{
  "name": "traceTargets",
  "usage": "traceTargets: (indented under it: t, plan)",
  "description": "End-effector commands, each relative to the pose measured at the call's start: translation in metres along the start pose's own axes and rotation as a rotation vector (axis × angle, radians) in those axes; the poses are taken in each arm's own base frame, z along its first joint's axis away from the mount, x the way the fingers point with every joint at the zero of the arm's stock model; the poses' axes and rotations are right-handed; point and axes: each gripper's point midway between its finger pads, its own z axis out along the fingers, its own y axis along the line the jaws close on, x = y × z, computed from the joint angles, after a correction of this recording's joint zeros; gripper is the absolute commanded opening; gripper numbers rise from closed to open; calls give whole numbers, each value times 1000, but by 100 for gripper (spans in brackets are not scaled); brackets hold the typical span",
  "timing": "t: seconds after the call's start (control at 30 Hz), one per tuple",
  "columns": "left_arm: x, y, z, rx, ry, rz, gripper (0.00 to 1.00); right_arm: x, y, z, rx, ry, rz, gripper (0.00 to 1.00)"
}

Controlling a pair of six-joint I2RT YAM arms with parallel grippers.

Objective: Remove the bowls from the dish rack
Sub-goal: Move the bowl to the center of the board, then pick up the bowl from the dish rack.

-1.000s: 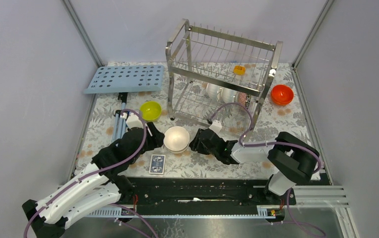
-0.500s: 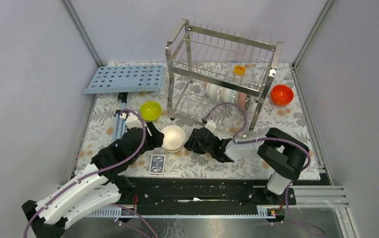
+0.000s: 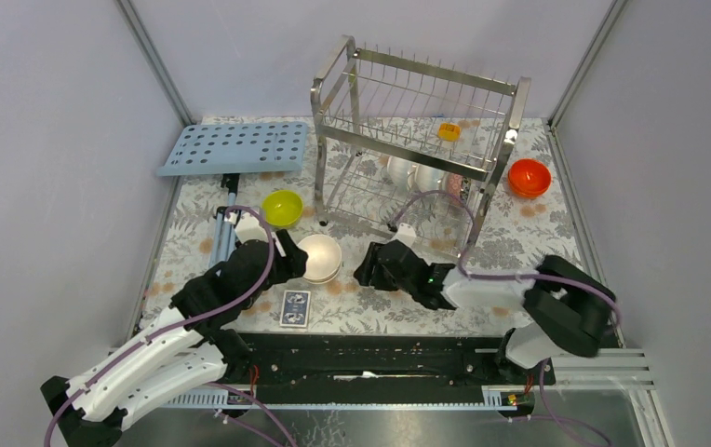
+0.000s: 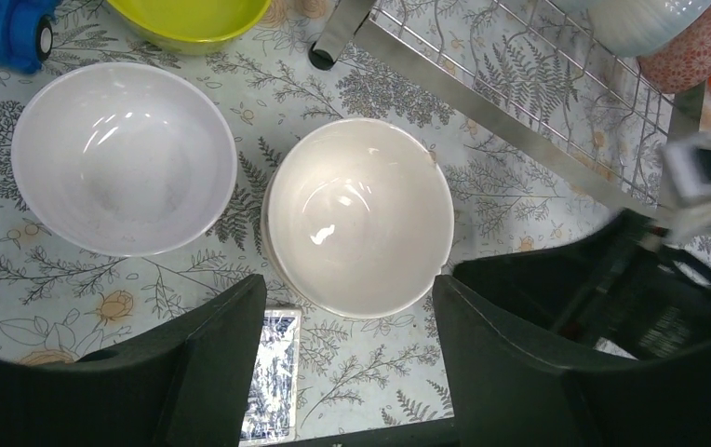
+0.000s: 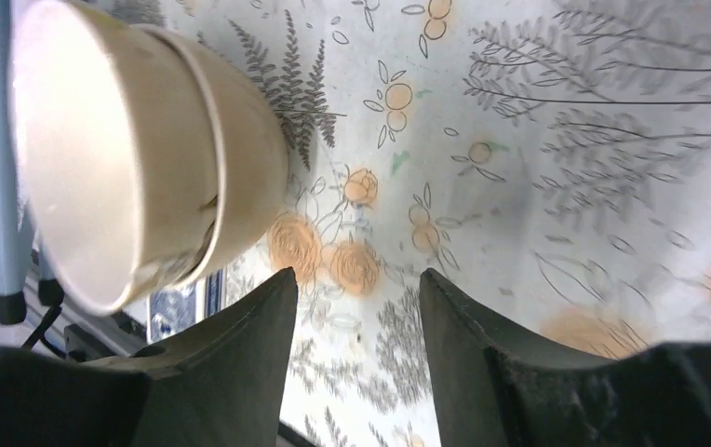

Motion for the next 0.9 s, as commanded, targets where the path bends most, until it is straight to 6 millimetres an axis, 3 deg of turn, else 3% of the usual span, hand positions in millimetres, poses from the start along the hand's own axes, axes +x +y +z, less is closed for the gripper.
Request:
traceTargets:
  t: [0.0,0.17,0.33,0.53,0.67,0.87]
  plan:
    - [-26,-10,-10,26,-70,-15,73,-30,4,-54,-6,-101,-169,60]
    - [-35,-26,-10,63,-69,-11,90,-35,0,-129,-48,-127,-379,61]
    - [-37,-45,-2,107,-50,-7,96,-62,-27,-188,-46,-274,-354,62]
    - [-32,-74,2,233,-14,-33,97,-109,-41,-239,-44,-527,-258,62]
    - [-33,-76,3,242,-21,-30,97,-145,-62,-267,121,-677,-195,55]
    - [-34,-77,4,240,-23,-26,97,-190,-73,-309,395,-824,-171,47]
